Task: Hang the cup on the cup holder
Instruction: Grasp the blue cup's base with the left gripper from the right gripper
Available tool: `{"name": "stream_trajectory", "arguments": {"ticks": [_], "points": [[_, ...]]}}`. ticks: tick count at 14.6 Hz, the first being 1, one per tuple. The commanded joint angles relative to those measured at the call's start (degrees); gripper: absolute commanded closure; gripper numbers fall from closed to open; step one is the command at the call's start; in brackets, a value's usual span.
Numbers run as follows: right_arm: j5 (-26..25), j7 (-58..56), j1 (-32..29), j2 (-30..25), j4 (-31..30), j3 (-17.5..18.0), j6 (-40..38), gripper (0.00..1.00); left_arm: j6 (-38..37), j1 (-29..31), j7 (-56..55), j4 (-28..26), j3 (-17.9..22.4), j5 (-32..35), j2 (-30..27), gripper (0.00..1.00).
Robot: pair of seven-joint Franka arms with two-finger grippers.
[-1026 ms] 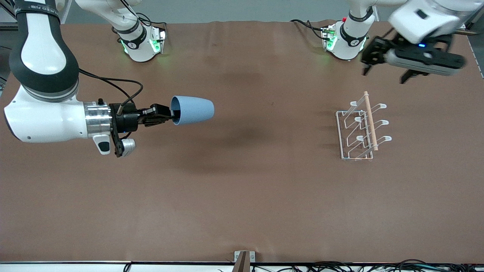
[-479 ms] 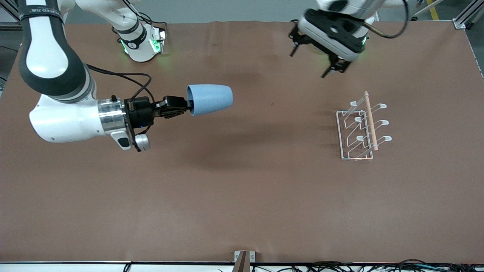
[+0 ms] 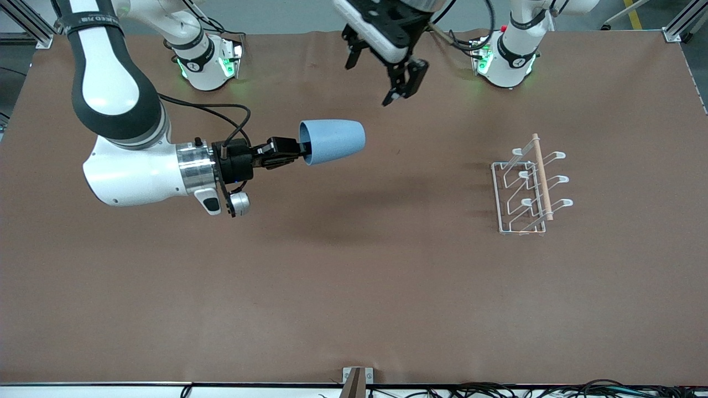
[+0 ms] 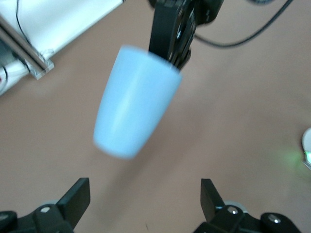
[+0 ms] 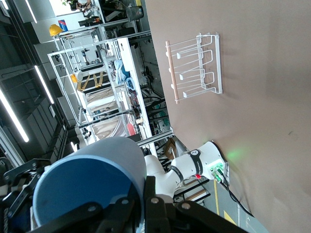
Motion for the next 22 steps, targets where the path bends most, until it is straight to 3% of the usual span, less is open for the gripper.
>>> {"name": "stream_trajectory", "arguments": {"ticks": [1, 11, 16, 19, 22], "points": [[1.54, 0.56, 0.55, -0.61, -1.00, -0.38, 0.49, 0.98, 3.72, -0.50, 1.15, 2.76, -0.30, 2.28, 3.70, 0.00], [1.19, 0.56, 1.87, -0.70, -1.52, -0.47, -0.04, 0.98, 10.84, -1.73, 15.20, 2.67, 0.23, 6.76, 9.06, 0.00], [1.19, 3.19, 2.40, -0.70, -1.53, -0.38, -0.21, 0.98, 11.55, -1.82, 15.91, 2.41, 0.05, 6.85, 10.82, 0.01], [1.19, 3.72, 2.49, -0.70, -1.53, -0.38, -0.30, 0.98, 11.38, -1.82, 15.91, 2.23, 0.05, 7.02, 11.35, 0.03], [1.01, 3.81, 2.49, -0.70, -1.53, -0.47, -0.30, 0.96, 9.80, -1.56, 16.96, 2.23, 0.05, 7.20, 11.35, 0.13]]}}
